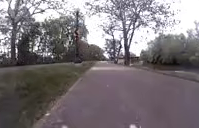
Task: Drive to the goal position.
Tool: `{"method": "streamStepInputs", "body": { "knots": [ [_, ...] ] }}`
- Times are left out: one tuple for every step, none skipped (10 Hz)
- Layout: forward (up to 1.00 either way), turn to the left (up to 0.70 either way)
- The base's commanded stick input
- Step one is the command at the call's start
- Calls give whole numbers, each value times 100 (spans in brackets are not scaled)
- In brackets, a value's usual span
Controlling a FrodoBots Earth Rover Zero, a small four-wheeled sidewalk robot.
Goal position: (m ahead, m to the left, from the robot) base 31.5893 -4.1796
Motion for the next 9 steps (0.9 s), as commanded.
{"method": "streamStepInputs", "body": {
  "knots": [
    [100,0],
    [100,0],
    [100,0],
    [100,0],
    [100,0],
    [100,0],
    [100,0],
    [100,0],
    [100,0]
  ]
}}
